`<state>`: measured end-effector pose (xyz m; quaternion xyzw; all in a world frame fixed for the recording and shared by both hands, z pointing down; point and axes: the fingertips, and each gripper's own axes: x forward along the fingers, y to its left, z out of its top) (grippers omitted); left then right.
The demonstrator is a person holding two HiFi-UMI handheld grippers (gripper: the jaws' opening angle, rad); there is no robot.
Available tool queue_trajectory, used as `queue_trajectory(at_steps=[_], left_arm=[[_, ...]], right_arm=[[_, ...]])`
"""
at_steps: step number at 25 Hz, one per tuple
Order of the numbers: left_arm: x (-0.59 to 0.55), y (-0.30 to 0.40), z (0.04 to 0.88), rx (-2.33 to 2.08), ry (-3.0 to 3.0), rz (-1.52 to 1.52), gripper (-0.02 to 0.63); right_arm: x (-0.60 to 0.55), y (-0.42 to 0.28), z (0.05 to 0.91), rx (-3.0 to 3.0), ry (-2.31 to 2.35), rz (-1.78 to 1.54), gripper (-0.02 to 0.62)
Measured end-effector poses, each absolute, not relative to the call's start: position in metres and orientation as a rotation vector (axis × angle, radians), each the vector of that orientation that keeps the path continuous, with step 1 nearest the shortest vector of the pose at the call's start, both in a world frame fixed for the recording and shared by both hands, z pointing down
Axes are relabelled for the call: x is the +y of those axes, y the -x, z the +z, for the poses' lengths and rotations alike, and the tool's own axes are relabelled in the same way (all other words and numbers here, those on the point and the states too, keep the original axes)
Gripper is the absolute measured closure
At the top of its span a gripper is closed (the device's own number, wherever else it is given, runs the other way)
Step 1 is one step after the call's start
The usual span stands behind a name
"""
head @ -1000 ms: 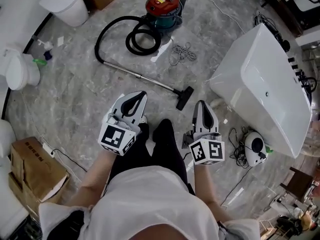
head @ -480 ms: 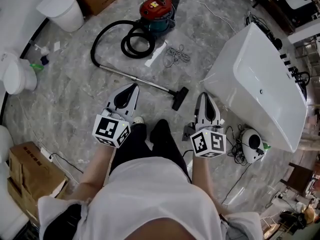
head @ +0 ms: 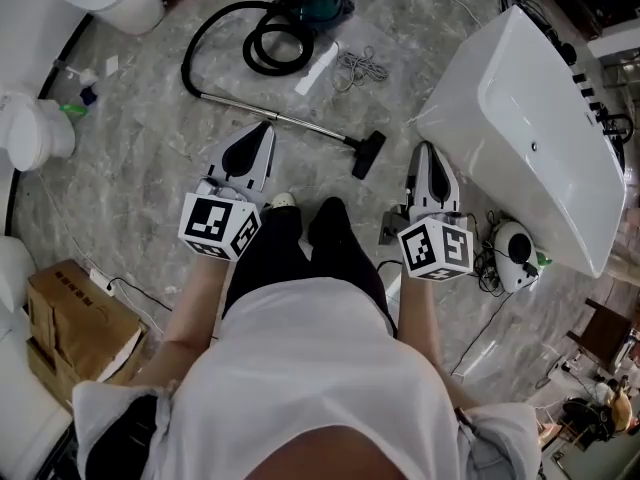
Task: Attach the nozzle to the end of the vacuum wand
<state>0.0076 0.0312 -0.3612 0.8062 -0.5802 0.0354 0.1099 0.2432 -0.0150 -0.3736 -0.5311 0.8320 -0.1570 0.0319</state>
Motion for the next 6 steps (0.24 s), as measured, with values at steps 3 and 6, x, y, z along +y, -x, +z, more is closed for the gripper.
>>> queue_trajectory(at_steps=[3,6], left_arm=[[0.0325,-0.0078,-0.3600,-1.709,-2.366,0.110,0.595],[0.0338,-0.0075,-0.3571,-1.712,-2.361,0.122,0.595]], right_arm=[[-0.0183,-0.2426,-0.3732,2.554,1.627,-0.488,0.580],[-0.0215,-0.2395,-0.3712,2.553,1.616,-0.494,0.580]])
